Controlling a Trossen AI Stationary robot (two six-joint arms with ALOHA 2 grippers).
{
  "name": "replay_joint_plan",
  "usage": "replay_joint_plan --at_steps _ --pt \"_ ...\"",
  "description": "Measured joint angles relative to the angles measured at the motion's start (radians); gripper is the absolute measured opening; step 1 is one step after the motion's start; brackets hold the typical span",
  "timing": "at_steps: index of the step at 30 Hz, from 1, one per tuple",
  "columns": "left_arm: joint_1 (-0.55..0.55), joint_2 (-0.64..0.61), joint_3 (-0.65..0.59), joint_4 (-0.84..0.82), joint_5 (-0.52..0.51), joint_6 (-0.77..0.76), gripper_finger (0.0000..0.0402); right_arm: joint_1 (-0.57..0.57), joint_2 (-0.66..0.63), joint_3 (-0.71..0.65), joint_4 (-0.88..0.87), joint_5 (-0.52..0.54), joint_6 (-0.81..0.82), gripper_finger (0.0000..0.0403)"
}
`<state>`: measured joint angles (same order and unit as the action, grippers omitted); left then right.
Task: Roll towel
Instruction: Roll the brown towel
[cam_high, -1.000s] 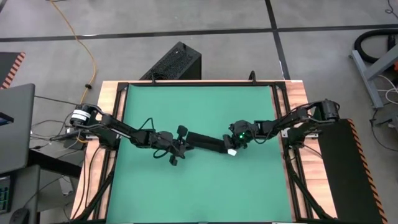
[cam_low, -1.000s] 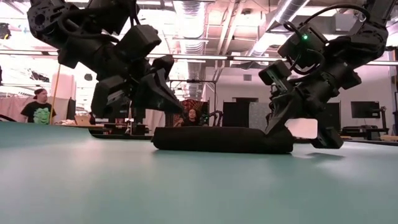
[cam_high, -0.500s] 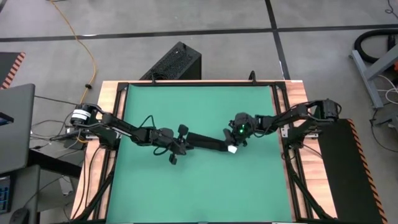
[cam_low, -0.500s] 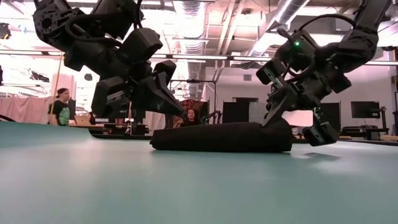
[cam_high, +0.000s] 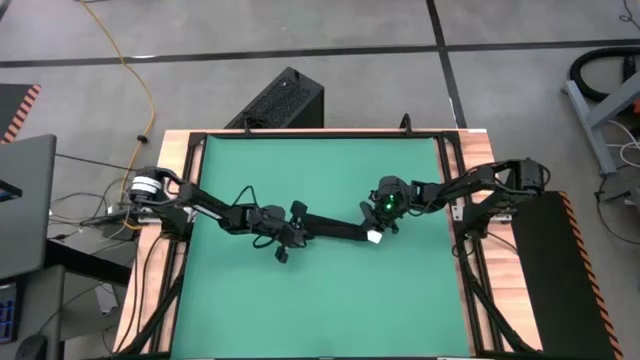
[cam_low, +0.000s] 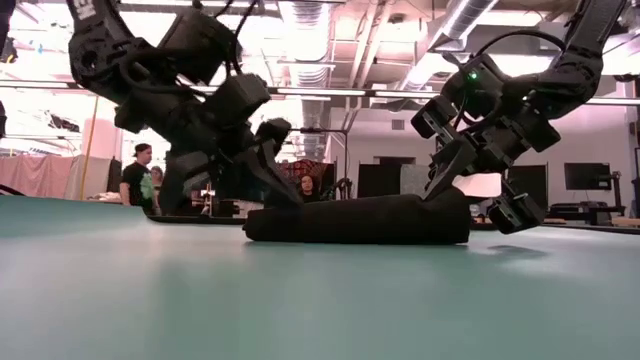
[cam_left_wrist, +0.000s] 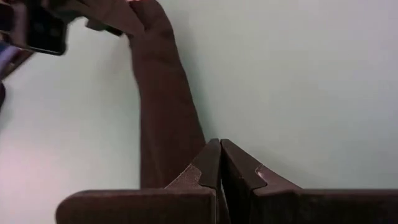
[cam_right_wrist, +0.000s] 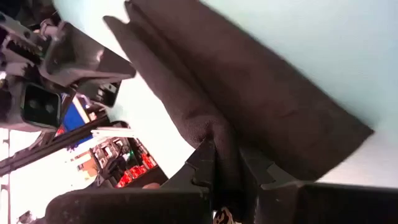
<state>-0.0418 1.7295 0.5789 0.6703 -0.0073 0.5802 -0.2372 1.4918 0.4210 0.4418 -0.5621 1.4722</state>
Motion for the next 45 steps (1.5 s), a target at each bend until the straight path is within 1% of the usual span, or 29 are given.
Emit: replay_joint_plan --at_steps 5,9,12,14,17,21,27,34,45 --pt "0.0 0.07 0.054 0.013 -0.057 0.027 0.0 -0.023 0.0 -0.001 0.025 -0.003 -0.012 0.0048" --pt "0.0 0.072 0.066 0.049 -0.069 0.041 0.0 -0.04 0.0 -0.001 0.032 -0.018 -0.019 0.0048" --pt "0.004 0.072 0.066 0.074 -0.105 0.044 0.0 -0.054 0.0 -0.004 0.034 -0.024 -0.027 0.0047" --pt "0.016 0.072 0.066 0.069 -0.103 0.037 0.0 -0.063 0.0 -0.013 0.035 -0.023 -0.029 0.0047" --pt "0.032 0.072 0.066 0.06 -0.071 0.006 0.0 -0.074 0.001 -0.031 0.041 -0.024 -0.029 0.0047" --pt "0.046 0.072 0.066 0.059 -0.058 0.006 0.0 -0.074 0.001 -0.037 0.052 -0.024 -0.029 0.0047" --pt "0.056 0.072 0.066 0.059 -0.059 0.01 0.0 -0.082 0.001 -0.037 0.046 -0.02 -0.025 0.0046" --pt "0.053 0.072 0.065 0.062 -0.06 -0.001 0.0 -0.113 0.001 -0.037 0.035 0.026 0.001 0.0046" --pt "0.076 0.072 0.065 0.061 -0.062 -0.001 0.0 -0.13 0.001 -0.037 0.028 0.03 -0.011 0.0046"
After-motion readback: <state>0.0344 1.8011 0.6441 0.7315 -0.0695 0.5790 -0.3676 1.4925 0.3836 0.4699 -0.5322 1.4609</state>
